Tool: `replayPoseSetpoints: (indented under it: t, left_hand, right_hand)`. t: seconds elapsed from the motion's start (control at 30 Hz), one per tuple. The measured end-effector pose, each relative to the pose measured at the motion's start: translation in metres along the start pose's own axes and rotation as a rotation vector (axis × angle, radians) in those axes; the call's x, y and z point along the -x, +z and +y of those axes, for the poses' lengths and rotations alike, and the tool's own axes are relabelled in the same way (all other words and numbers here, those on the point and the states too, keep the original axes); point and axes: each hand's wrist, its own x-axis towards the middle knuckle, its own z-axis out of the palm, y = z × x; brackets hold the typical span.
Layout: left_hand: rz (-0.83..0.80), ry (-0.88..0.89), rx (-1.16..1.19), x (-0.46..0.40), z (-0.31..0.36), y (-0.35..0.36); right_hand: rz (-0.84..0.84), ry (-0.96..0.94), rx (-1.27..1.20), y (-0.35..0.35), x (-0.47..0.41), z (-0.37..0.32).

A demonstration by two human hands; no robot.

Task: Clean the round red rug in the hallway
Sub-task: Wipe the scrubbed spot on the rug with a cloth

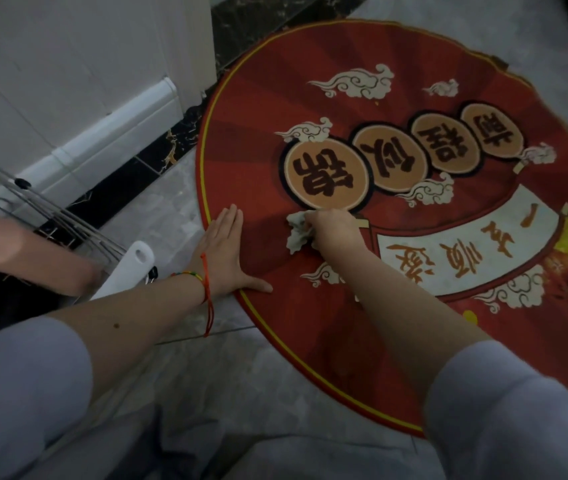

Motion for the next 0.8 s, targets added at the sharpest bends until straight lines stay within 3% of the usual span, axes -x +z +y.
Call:
replayPoseSetpoints:
  t: [0.17,0.27,0.33,0.37,0.53,0.67,0.8]
  left_hand:
    - [-0.004,-0.011,-0.011,0.0,-0.001,-0.002]
    - [-0.01,-0.011,-0.027,-0.001,-0.001,-0.001]
    - [-0.012,-0.007,-0.02,-0.001,-0.001,-0.003]
    - [-0.002,-0.007,-0.013,0.0,-0.002,-0.001]
    - [-0.006,0.015,0.026,-0.004,-0.006,0.001]
    - [-0.029,-0.006,0.0,-0.002,0.0,-0.005]
    - [-0.039,-0.034,-0.064,-0.001,0.007,-0.009]
  right_hand:
    - [0.003,-0.04,0.076,-0.014,-0.009,-0.033]
    - [-0.248,-0.148,0.167,-0.006,-0.011,-0.048]
    - [-0.348,-0.001,0.009,-0.022,-0.012,-0.052]
    - [-0.315,0.042,-0.078,-0.022,-0.01,-0.055]
    - [0.14,-0.159,-0.184,0.014,0.032,-0.073]
    - [-0.016,-0.147,-0.221,0.005,0.013,-0.057]
    - [0.184,-0.056,-0.552,0.017,0.022,-0.032]
